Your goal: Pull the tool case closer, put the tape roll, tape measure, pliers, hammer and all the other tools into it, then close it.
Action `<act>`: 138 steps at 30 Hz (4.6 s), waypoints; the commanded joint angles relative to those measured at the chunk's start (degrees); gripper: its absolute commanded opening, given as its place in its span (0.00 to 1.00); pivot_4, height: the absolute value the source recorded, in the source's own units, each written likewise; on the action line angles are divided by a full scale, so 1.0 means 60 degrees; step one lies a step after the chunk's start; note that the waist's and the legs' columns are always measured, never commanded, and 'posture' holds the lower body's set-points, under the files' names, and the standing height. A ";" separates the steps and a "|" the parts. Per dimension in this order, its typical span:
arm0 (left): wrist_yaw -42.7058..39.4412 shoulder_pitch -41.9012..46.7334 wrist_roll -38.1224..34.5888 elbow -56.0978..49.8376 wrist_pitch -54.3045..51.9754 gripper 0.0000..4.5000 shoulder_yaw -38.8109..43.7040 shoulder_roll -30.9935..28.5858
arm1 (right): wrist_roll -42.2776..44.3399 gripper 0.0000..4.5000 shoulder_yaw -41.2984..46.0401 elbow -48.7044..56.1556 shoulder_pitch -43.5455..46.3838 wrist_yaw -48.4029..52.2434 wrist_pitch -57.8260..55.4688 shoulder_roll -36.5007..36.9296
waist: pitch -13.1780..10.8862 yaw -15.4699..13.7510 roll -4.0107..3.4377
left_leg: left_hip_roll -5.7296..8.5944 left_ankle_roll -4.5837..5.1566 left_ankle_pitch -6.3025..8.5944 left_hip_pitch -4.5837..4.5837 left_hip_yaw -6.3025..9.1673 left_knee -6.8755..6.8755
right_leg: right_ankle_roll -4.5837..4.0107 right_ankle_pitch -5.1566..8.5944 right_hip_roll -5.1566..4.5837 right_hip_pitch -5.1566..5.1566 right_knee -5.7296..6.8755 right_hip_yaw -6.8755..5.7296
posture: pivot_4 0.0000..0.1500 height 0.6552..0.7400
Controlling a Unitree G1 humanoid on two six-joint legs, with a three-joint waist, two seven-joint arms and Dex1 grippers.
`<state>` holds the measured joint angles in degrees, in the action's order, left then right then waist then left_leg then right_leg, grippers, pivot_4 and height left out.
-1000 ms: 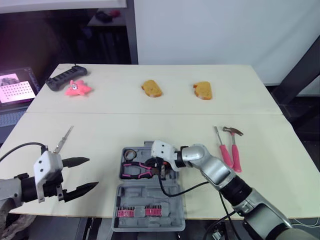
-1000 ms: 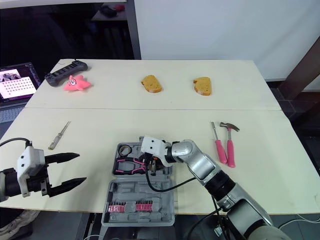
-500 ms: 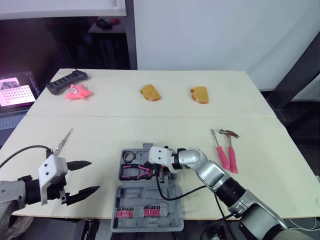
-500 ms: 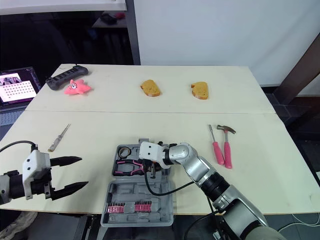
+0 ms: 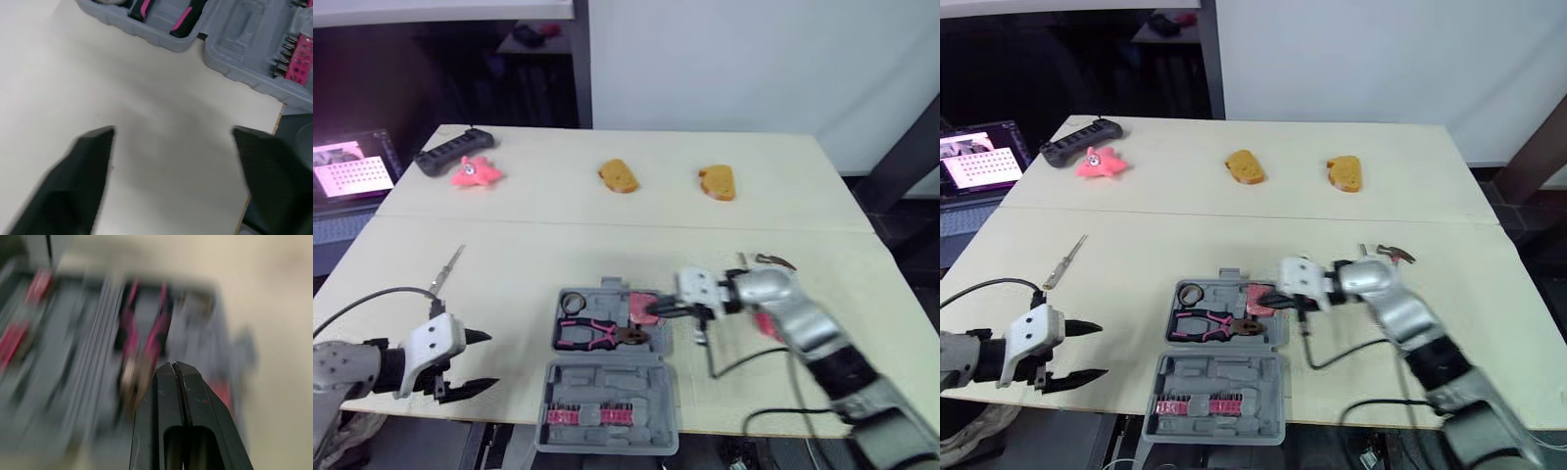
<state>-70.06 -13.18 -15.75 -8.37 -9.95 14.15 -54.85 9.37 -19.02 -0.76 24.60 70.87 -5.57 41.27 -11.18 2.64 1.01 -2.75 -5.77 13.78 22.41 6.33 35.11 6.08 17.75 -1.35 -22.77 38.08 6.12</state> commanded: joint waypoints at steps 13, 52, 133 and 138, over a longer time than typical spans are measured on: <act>0.0159 0.1721 0.0570 0.2228 0.1417 0.01 -0.2135 0.1625 | -0.1313 0.00 -0.0231 -0.0500 -0.1663 -0.0374 0.1352 0.0123 | -0.0001 0.0208 0.0004 | -0.0012 0.0000 0.0000 -0.0005 0.0003 0.0011 | 0.0021 -0.0016 0.0019 0.0005 0.0014 0.0010 | 1.00 1.00; 0.1301 0.4575 0.1235 0.2911 0.0057 0.01 -0.3495 0.3174 | -0.2090 0.00 -0.0260 -0.2157 -0.0077 -0.1488 0.0498 -0.1894 | 0.0002 0.0232 0.0002 | -0.0014 -0.0001 -0.0002 -0.0050 0.0038 0.0017 | 0.0032 -0.0027 0.0041 0.0058 0.0018 0.0005 | 1.00 1.00; 0.1215 -0.0163 -0.2714 0.4544 0.1879 0.99 0.4808 0.1835 | 0.3592 0.98 0.8585 -0.0399 -0.5078 -0.3011 0.0048 -0.0681 | -0.0001 0.0105 -0.0003 | -0.0017 -0.0003 -0.0002 -0.0033 0.0006 0.0002 | -0.0008 -0.0001 0.0032 0.0043 -0.0007 0.0028 | 1.00 1.00; 0.0831 0.0418 -0.3176 0.2453 0.0058 0.99 0.3279 0.1520 | 0.3519 0.98 0.8252 0.1335 -0.5660 -0.3608 -0.0760 -0.0657 | 0.0000 0.0072 -0.0002 | -0.0017 -0.0003 -0.0002 -0.0035 0.0008 0.0006 | -0.0007 -0.0002 0.0035 0.0044 -0.0003 0.0028 | 1.00 1.00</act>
<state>-63.71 -12.27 -32.76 12.92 -5.77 37.01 -43.85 30.48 30.42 2.23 -8.40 51.33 -8.64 37.10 -11.18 3.07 1.00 -2.86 -5.78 13.77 22.21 6.37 35.15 6.03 17.74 -1.15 -22.51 38.06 6.30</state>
